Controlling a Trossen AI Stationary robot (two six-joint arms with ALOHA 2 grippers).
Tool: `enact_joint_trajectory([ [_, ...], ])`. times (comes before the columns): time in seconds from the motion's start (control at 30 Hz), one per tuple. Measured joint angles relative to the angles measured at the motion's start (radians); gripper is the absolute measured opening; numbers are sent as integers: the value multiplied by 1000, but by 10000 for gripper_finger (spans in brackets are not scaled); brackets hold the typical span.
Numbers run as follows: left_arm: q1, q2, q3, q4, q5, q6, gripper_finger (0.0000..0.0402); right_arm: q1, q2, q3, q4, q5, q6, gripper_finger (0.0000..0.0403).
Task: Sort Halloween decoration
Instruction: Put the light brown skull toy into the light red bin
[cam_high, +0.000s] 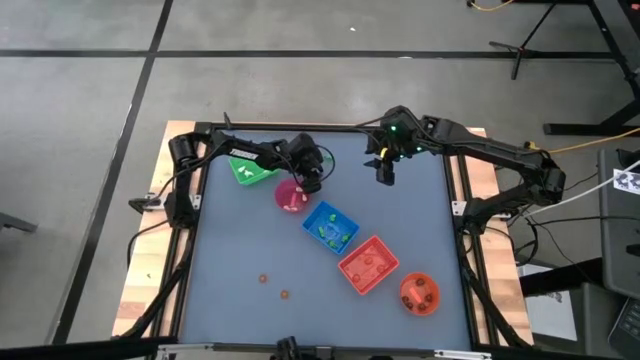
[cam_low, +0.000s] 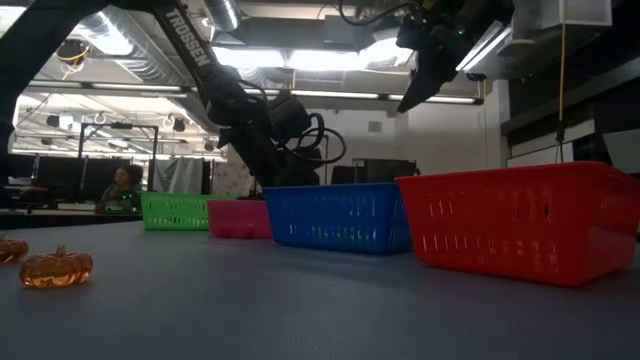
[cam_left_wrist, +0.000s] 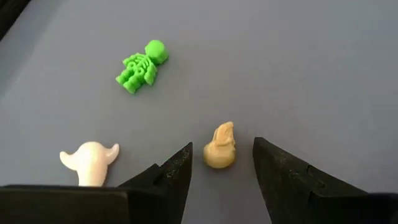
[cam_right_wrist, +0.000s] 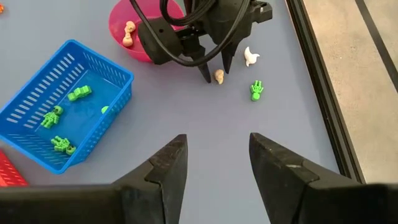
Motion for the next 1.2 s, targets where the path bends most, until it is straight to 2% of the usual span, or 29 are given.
enact_joint_trajectory([
  [0.77, -5, 7, 1, -5, -7, -8, 157, 0, 0, 0, 4, 0, 0, 170],
  [1.2, -6, 7, 0, -5, -16, -9, 115, 0, 0, 0, 3, 0, 0, 170],
])
